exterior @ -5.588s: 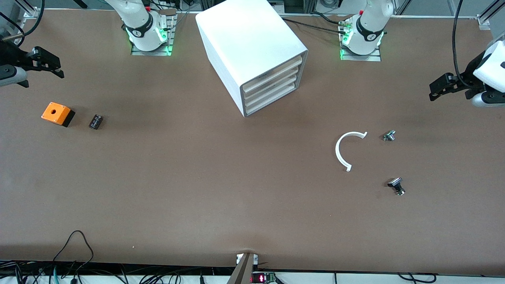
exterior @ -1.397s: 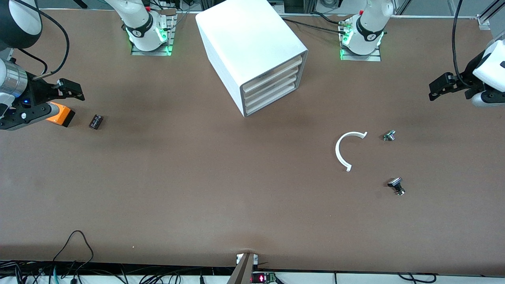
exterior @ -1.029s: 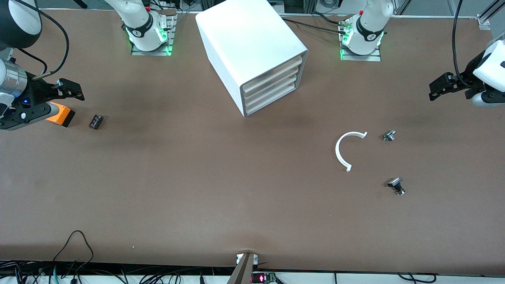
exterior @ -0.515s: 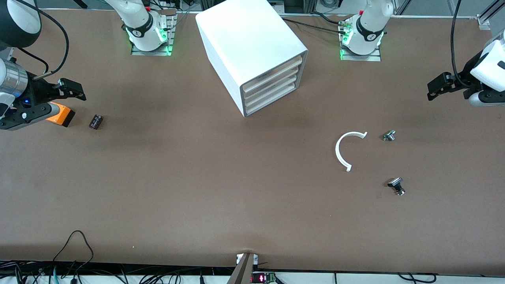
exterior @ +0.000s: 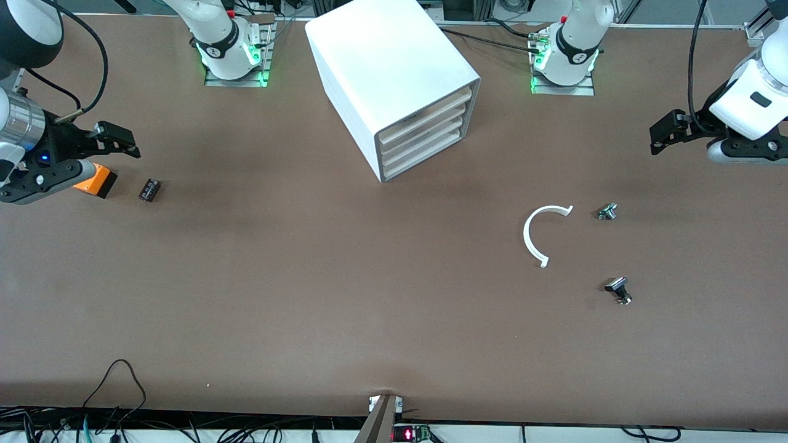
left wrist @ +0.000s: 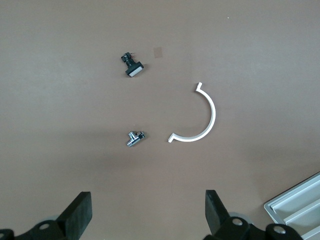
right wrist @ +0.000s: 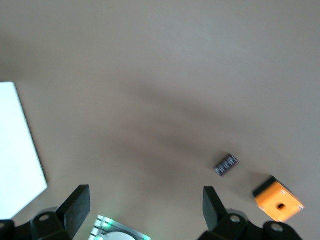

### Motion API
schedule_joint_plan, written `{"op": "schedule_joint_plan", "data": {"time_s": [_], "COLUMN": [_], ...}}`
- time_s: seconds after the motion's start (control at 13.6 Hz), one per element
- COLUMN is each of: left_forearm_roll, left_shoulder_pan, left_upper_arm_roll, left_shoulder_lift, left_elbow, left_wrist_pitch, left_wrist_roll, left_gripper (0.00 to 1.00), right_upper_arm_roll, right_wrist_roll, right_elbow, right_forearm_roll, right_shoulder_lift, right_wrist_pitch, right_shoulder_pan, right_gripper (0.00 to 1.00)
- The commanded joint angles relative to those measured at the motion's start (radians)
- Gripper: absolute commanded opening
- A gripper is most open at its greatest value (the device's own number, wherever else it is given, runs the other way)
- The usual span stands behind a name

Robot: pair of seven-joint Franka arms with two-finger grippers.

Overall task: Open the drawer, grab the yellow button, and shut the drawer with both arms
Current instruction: 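Move the left gripper and the right gripper toward the white cabinet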

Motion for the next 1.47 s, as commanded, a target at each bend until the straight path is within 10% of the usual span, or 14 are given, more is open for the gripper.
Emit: {"op": "schedule_joint_plan", "data": {"time_s": [0.0, 0.74, 1.4], "left_forearm_roll": [-0.012, -0.035, -0.365], "left_shoulder_pan": [0.001, -0.002, -0.003], "left_upper_arm_roll": [-0.022, -0.149, -0.236], "left_shoulder_lift": [0.013, 0.059, 0.074], "left_elbow": [0.015, -0.100, -0.322], "left_wrist_pitch": [-0.027, -0.076, 0.088], "left_wrist_roll": [0.010, 0.038, 0.052], "left_gripper": [1.00, 1.00, 1.00], "right_upper_arm_roll": [-0.001, -0.002, -0.002], "right_wrist_roll": [-0.007, -0.011, -0.022], "right_elbow": [0.041, 0.093, 0.093], "right_forearm_roll": [0.033, 0.022, 0.032], "right_shoulder_lift": [0.058, 0.135, 0.150], "right_wrist_pitch": [0.040, 0.110, 0.181], "right_shoulder_pan": [0.024, 0.147, 0.221], "right_gripper": [1.00, 1.00, 1.00]}}
